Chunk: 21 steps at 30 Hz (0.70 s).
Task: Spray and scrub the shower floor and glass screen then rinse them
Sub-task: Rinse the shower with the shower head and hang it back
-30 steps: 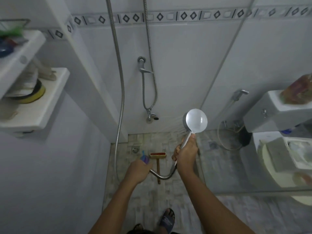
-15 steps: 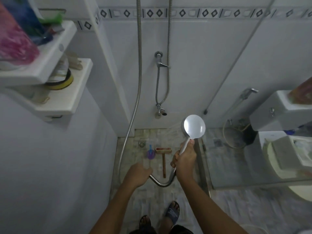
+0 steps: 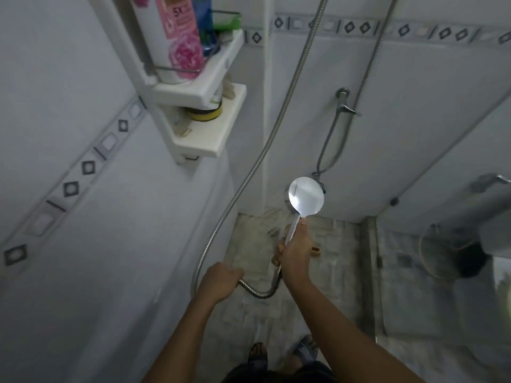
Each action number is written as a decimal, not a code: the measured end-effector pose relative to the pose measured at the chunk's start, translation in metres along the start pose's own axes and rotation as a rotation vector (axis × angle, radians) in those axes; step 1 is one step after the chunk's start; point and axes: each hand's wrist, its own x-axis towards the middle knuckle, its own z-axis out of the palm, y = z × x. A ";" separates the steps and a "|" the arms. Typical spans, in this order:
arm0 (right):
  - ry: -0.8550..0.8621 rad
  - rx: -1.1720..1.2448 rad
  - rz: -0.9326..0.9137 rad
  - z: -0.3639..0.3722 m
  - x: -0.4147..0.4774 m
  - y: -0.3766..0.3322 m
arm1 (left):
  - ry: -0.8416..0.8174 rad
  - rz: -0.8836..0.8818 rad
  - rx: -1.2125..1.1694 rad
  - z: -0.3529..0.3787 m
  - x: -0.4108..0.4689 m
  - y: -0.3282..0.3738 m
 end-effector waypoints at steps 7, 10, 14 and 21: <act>-0.031 -0.001 -0.116 0.026 -0.027 0.000 | 0.068 0.013 -0.052 -0.030 -0.016 -0.015; -0.029 -0.023 -0.153 0.030 -0.033 0.002 | 0.091 0.048 -0.045 -0.034 -0.018 -0.017; -0.017 -0.017 -0.141 0.031 -0.038 -0.001 | 0.097 0.087 -0.046 -0.035 -0.021 -0.017; -0.050 -0.029 -0.165 0.025 -0.046 -0.011 | 0.086 0.135 -0.057 -0.030 -0.028 -0.014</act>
